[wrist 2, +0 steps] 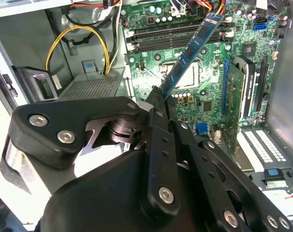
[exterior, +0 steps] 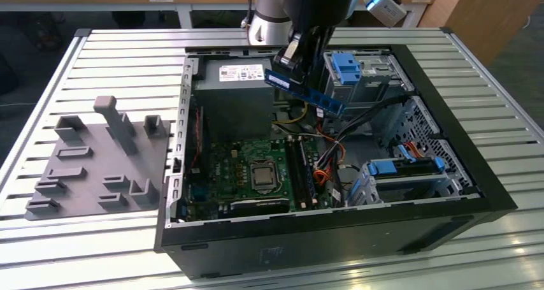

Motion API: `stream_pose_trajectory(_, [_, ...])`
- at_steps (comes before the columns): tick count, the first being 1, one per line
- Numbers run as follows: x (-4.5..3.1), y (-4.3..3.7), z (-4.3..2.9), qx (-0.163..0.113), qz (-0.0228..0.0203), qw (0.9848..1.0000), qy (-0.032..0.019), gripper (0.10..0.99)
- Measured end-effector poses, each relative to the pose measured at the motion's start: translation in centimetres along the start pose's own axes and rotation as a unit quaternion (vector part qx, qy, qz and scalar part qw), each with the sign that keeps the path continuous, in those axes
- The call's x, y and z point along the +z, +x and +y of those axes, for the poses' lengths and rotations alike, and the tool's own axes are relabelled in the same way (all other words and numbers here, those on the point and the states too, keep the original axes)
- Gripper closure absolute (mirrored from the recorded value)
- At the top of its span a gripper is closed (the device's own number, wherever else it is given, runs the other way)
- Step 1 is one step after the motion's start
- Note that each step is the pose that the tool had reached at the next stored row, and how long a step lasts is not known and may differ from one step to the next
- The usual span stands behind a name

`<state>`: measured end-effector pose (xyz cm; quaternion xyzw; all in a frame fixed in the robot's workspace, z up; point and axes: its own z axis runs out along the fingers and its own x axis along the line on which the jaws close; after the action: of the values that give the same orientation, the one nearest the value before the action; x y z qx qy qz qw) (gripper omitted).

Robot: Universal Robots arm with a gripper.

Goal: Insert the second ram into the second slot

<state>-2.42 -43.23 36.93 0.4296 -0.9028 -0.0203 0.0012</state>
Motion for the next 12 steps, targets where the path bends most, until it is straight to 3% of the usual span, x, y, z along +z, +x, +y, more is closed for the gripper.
stream_pose_trajectory(12, [0.01,0.00,0.00,0.026,-0.0010,0.9997,0.0004,0.949])
